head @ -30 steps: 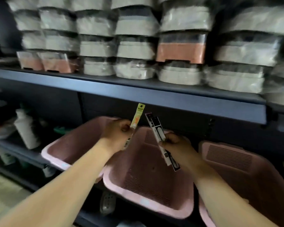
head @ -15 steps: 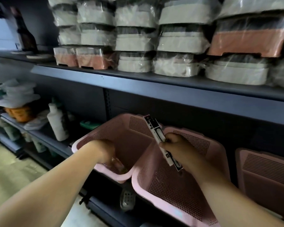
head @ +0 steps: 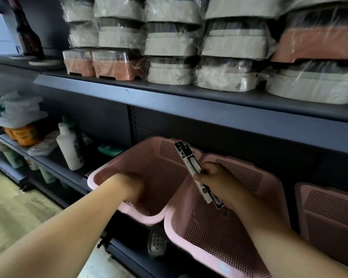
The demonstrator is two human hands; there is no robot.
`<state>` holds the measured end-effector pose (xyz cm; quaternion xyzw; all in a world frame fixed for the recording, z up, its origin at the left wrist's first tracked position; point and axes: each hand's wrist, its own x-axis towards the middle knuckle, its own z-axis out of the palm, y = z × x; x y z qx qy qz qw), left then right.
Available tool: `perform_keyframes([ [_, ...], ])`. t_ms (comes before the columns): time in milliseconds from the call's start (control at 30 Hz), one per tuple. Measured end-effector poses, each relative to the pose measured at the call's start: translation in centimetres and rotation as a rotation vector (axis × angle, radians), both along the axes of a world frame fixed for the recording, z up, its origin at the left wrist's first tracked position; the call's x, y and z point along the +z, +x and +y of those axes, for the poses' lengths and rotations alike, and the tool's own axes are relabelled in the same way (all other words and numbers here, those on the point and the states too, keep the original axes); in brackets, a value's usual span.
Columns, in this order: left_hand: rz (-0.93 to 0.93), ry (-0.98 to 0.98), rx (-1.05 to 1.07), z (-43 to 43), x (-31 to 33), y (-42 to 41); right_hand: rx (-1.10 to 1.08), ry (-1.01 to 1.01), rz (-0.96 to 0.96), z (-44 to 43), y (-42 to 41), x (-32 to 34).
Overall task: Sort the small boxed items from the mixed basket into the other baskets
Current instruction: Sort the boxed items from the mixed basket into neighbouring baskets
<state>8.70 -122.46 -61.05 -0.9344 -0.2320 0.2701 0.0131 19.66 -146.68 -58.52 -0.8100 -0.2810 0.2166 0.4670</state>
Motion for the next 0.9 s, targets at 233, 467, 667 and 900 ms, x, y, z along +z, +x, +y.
perform_keyframes([
  [233, -0.16, -0.137, -0.041, -0.1, 1.4, -0.1, -0.008, 0.046, 0.104, 1.0, -0.4, -0.2],
  [467, -0.855, -0.96, 0.193, -4.9, 3.4, 2.1, -0.01, 0.115, 0.078, 2.1, -0.9, 0.0],
  [667, -0.956, -1.035, 0.273, -5.4, 2.8, 2.5, -0.023, 0.084, 0.019, 2.1, -0.6, 0.0],
  [900, -1.088, -0.755, 0.211, -2.1, 3.2, 1.6, -0.11, 0.114, 0.006, 2.0, -0.1, -0.6],
])
